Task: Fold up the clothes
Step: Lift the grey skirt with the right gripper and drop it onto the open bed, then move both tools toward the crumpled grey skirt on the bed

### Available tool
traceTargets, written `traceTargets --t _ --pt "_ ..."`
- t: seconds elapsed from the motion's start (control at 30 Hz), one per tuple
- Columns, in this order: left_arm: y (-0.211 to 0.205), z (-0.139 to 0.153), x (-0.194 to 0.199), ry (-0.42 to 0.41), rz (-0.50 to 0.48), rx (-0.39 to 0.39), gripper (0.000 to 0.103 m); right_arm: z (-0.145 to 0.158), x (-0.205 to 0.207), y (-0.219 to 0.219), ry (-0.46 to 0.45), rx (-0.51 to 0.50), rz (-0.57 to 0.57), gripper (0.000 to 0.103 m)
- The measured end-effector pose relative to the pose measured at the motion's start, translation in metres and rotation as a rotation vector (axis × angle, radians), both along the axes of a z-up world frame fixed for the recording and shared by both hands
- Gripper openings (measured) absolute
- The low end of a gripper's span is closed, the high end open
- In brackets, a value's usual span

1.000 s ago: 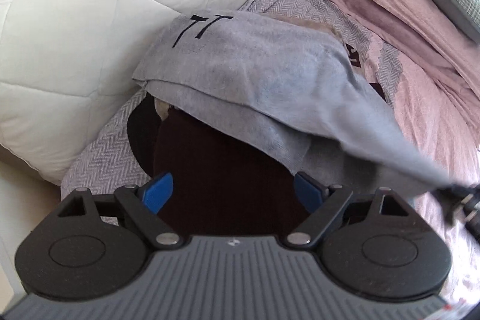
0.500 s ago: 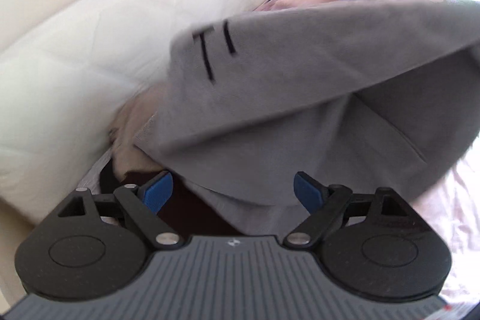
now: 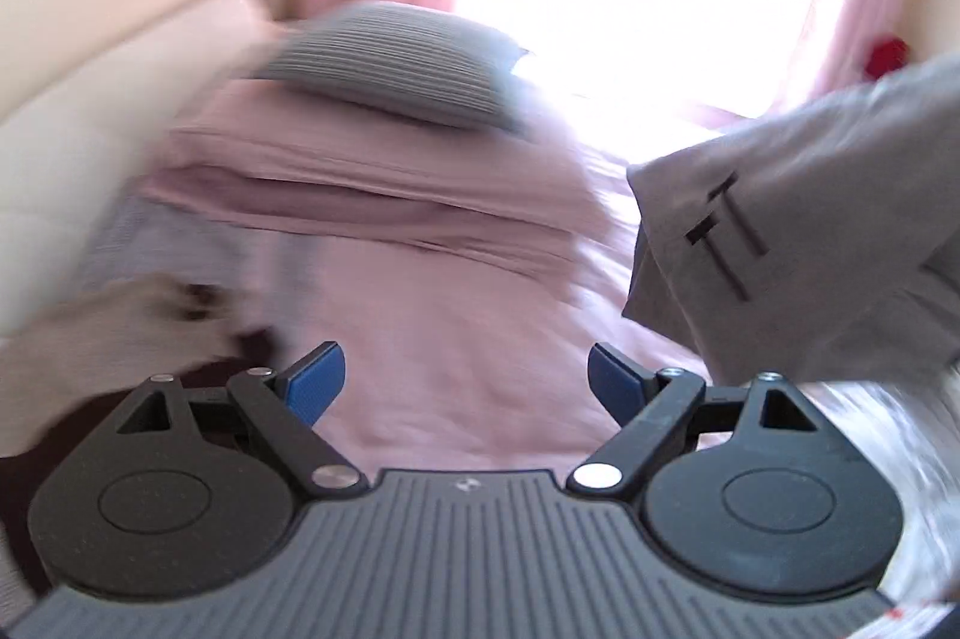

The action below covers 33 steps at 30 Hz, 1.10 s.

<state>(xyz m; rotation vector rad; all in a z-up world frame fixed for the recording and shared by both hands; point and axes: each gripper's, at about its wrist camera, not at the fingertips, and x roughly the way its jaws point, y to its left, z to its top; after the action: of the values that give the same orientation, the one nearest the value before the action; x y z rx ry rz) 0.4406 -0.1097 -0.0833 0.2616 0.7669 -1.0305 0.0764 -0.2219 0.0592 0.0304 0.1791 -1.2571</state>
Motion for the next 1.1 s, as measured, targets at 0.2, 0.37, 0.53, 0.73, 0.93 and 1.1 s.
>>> traceTargets --t 0.2,0.37,0.53,0.73,0.93,1.1 --pt "-0.074 -0.026 -0.138 0.064 -0.218 0.120 0.086 -0.149 -0.115 -0.054 0.295 0.684 -0.211 0.035" --pt "-0.098 -0.060 -0.233 0.101 -0.313 0.269 0.086 -0.185 -0.180 -0.083 0.296 0.890 -0.148 0.039" --pt "-0.111 -0.086 -0.287 0.133 -0.298 0.358 0.086 -0.189 -0.203 -0.074 0.396 0.877 0.037 0.039" --pt "-0.119 -0.080 -0.324 0.151 -0.247 0.394 0.086 -0.215 -0.226 -0.070 0.480 0.829 0.137 0.039" --pt "-0.125 -0.068 -0.331 0.116 -0.241 0.410 0.086 -0.231 -0.228 -0.071 0.461 0.868 0.165 0.039" --pt "-0.130 -0.072 -0.327 0.107 -0.273 0.414 0.086 -0.237 -0.216 -0.069 0.471 0.876 0.166 0.039"
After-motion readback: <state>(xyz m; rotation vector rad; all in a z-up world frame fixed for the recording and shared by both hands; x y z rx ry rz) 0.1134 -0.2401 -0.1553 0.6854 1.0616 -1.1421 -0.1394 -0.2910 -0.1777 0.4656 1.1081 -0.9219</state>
